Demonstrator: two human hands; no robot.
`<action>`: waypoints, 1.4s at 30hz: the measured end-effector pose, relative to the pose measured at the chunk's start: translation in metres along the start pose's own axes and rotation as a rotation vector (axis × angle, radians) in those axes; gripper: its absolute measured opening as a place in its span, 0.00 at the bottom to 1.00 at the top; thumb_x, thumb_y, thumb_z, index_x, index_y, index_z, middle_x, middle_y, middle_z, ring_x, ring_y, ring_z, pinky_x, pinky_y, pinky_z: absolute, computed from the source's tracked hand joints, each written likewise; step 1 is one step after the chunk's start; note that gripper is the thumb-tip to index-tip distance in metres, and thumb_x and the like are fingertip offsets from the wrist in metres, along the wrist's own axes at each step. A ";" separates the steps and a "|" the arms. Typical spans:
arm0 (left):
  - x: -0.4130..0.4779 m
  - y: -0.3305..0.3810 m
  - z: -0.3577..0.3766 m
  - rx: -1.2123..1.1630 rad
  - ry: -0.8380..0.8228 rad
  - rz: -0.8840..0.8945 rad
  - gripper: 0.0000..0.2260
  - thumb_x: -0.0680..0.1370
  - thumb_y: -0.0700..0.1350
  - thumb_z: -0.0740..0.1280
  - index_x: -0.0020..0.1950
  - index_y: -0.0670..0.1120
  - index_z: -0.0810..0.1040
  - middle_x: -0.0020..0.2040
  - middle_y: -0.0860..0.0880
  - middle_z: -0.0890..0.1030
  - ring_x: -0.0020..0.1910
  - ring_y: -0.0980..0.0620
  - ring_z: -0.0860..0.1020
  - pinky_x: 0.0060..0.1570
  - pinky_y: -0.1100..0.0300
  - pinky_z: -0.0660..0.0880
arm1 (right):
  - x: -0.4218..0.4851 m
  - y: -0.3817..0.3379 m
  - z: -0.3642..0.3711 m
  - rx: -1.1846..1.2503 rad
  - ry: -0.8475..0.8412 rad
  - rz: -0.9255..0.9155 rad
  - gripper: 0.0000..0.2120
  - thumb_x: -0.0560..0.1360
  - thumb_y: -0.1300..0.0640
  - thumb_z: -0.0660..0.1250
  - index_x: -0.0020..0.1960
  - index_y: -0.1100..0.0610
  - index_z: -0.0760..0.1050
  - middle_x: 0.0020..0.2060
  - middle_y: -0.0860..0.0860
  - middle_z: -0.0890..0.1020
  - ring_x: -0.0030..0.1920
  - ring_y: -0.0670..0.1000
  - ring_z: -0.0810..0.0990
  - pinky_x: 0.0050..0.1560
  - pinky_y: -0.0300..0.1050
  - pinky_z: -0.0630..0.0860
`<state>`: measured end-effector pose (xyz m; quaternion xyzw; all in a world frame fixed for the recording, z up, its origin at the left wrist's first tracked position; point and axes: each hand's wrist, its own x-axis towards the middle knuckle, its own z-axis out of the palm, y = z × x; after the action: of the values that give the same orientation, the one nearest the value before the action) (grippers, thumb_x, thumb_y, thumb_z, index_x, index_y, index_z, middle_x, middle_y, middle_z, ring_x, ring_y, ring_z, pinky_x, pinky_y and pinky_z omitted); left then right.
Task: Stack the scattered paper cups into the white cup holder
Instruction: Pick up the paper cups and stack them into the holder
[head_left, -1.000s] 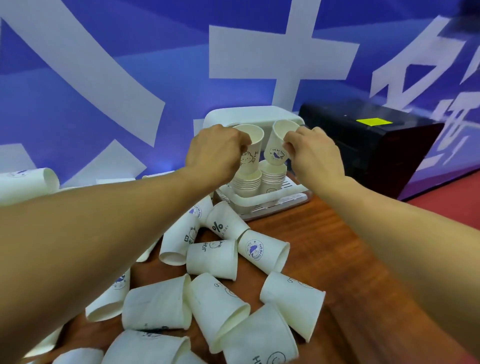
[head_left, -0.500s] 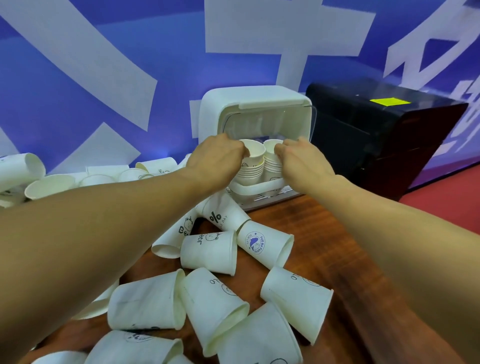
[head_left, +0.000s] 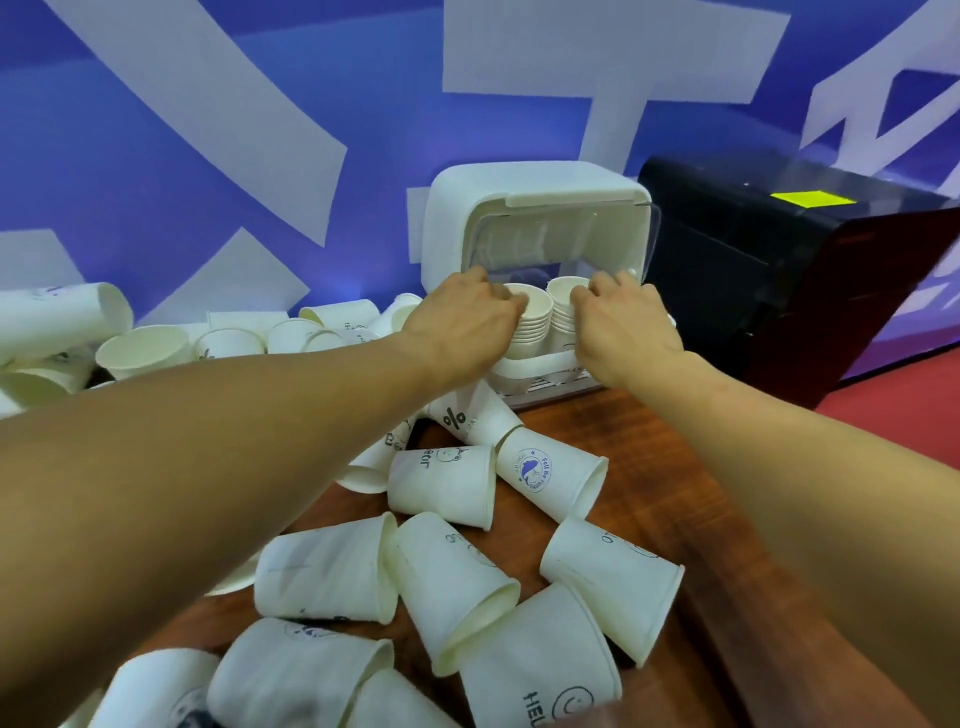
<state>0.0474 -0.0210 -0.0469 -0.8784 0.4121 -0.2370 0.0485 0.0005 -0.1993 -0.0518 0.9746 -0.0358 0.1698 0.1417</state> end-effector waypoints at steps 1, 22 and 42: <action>-0.003 -0.002 -0.005 -0.010 0.017 0.001 0.18 0.81 0.42 0.61 0.71 0.46 0.69 0.66 0.46 0.76 0.57 0.46 0.72 0.51 0.55 0.69 | -0.001 -0.003 -0.004 -0.002 0.028 0.017 0.15 0.75 0.56 0.62 0.60 0.59 0.71 0.55 0.58 0.75 0.55 0.59 0.71 0.56 0.56 0.69; -0.229 -0.152 -0.119 0.043 -0.158 -0.514 0.10 0.78 0.47 0.63 0.57 0.47 0.79 0.53 0.47 0.79 0.52 0.44 0.77 0.42 0.54 0.71 | -0.012 -0.232 -0.143 0.445 0.182 -0.257 0.16 0.79 0.55 0.61 0.65 0.59 0.70 0.56 0.56 0.76 0.57 0.58 0.72 0.51 0.52 0.73; -0.276 -0.319 -0.031 -0.106 -0.200 -0.899 0.14 0.78 0.49 0.66 0.62 0.47 0.77 0.58 0.43 0.78 0.55 0.41 0.77 0.50 0.50 0.74 | 0.092 -0.416 -0.104 0.334 0.130 -0.527 0.21 0.73 0.55 0.68 0.64 0.56 0.68 0.56 0.55 0.74 0.55 0.57 0.73 0.49 0.51 0.73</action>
<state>0.1056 0.3981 -0.0334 -0.9897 -0.0050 -0.1272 -0.0647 0.1029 0.2269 -0.0369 0.9473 0.2552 0.1927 0.0209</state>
